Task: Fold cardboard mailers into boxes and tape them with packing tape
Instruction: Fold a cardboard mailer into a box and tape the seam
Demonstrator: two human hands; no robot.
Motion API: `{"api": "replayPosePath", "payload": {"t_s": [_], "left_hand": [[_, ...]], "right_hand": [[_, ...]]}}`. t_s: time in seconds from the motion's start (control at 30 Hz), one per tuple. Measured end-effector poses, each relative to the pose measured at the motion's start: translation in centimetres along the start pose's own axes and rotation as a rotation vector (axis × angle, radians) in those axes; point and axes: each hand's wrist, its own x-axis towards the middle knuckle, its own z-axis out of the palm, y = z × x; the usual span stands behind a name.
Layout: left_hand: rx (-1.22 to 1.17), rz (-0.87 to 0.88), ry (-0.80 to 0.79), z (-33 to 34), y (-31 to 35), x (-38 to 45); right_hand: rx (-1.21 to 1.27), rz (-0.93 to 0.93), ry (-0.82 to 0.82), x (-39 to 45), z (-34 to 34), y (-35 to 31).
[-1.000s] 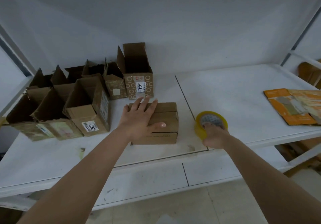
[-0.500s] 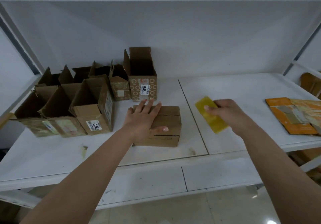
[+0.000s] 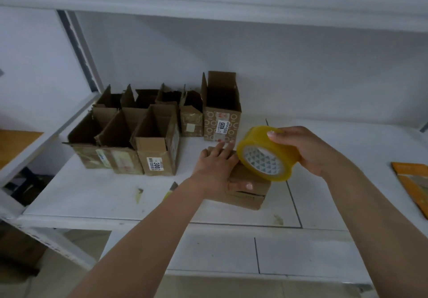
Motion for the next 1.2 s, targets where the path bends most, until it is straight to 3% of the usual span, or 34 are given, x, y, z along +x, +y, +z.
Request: {"api": "replayPosePath", "payload": {"t_s": [0.1,0.2,0.4,0.63,0.73,0.9,1.07,1.2], "left_hand": [[-0.129,0.019,0.049,-0.4,0.0,0.0],[-0.512,0.012,0.167,-0.8,-0.1,-0.2],[-1.128,-0.249,0.220,-2.4,2.0,-0.7],[-1.652,-0.280,0.378,-3.9,3.4,-0.5],[-1.675,-0.261,0.405,-3.6,2.7,-0.3],[-1.437,-0.251,0.596,-2.3,1.3,-0.3],[-1.272,-0.321,0.623,-0.3,0.3,0.2],[-1.301,-0.345,0.645,0.5,-0.5,0.4]], "right_hand": [[-0.040,0.003,-0.045,0.4,0.0,-0.2],[-0.087,0.010,-0.067,0.6,0.0,-0.4],[-0.087,0.014,-0.093,1.2,-0.1,-0.2],[-0.198,0.021,-0.137,1.9,0.6,-0.8],[-0.267,0.033,-0.152,2.3,0.9,-1.4],[-0.282,0.021,-0.130,3.2,0.7,-2.9],[-0.376,0.068,-0.226,4.6,0.6,-4.3],[-0.563,0.102,-0.224,5.4,0.6,-5.1]]}}
